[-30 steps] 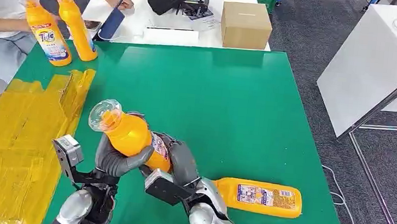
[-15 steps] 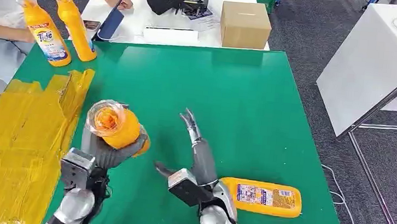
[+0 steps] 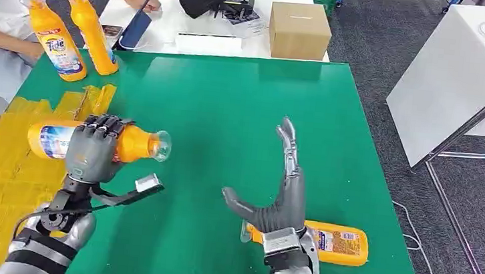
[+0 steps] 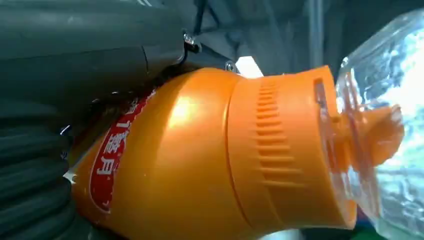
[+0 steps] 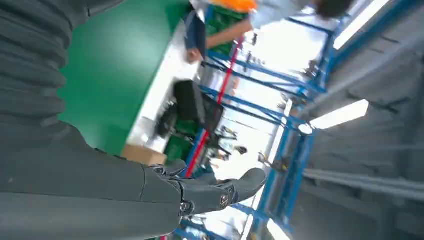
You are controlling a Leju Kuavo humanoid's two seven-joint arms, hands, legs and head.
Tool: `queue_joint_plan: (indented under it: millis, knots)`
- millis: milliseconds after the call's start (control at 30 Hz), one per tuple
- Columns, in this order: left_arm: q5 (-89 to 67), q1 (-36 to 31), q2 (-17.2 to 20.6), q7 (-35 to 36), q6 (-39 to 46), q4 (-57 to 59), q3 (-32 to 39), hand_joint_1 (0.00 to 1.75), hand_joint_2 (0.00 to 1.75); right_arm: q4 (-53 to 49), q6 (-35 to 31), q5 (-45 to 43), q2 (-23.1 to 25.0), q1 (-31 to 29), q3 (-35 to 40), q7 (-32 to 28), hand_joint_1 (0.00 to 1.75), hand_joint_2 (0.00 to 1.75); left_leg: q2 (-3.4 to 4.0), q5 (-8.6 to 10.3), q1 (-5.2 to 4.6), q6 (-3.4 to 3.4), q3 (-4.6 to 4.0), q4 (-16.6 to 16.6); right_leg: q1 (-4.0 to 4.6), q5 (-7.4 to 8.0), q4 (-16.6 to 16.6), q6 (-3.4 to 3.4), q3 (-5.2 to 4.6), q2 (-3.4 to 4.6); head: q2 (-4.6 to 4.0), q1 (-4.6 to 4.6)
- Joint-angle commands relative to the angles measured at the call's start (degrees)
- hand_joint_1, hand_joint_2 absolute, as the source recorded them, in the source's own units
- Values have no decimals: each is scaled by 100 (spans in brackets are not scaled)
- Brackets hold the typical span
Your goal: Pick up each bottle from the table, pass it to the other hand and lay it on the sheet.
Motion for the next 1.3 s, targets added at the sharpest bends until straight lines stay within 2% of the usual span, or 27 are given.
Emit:
queue_joint_plan:
  millis: [33, 133, 200, 333, 467, 733, 1100, 1133, 1167, 1300]
  knots:
    - [-584, -1093, 732, 451, -659, 2462, -120, 175, 175, -504, 108, -51, -196, -6, -307, -11, 0, 175, -4, -2, 10, -2, 17, -2, 12, -4, -7, -13, 23, -15, 0, -4]
    - [-404, -1263, 834, 339, -898, 2807, -142, 175, 175, -448, 138, -41, -186, -46, -289, -6, 0, 175, -13, 0, 10, 1, 15, -2, 15, -6, -9, -6, 26, -16, 0, 4]
    - [-404, -1263, 834, 339, -898, 2807, -142, 175, 175, -448, 138, -41, -186, -46, -289, -6, 0, 175, 14, -6, 13, -1, 17, -1, 18, -3, -5, -8, 22, 8, 0, -2]
    - [-243, -1328, 895, 330, -1245, 3016, -168, 175, 175, -437, 163, -29, -189, -31, -284, -1, 0, 175, 18, -2, 8, -2, 7, -1, 13, -5, -2, -6, 11, 8, 0, 0]
    - [403, -1104, 942, 2, -1570, 2953, -33, 175, 175, -392, 202, 3, -193, 16, -350, 43, 0, 175, 28, -6, 11, -2, 15, -2, 16, -4, -5, -8, 18, 16, 0, 0]
    - [1180, -601, 1018, -216, -2011, 2462, 31, 175, 175, -342, 288, 63, -177, 49, -418, 69, 0, 175, 34, -5, 6, 0, 11, -5, 11, -2, -6, -4, 11, 24, 0, 0]
    - [1386, -368, 1002, -213, -1953, 2386, 82, 175, 175, -279, 332, 74, -178, 29, -420, 107, 0, 175, 33, -5, 8, 0, 21, -9, 13, -1, -10, -7, 23, 24, 0, 0]
    - [1369, -346, 991, -200, -1933, 2388, 72, 14, 175, -269, 334, 75, -177, 28, -421, 110, 0, 175, 32, -5, 6, 0, 21, -9, 11, -1, -9, -6, 24, 25, 0, 0]
    - [1277, -322, 1010, -113, -1869, 2372, 24, 0, 175, -261, 347, 77, -176, 26, -420, 118, 0, 175, 29, -3, 5, 0, 17, -9, 9, -1, -6, -4, 21, 23, 0, 0]
    - [1104, -324, 992, 86, -1813, 2402, -2, 0, 175, -246, 365, 104, -176, 19, -415, 138, 0, 175, 32, -8, 8, 1, 31, -11, 14, -3, -13, -7, 36, 22, 0, 0]
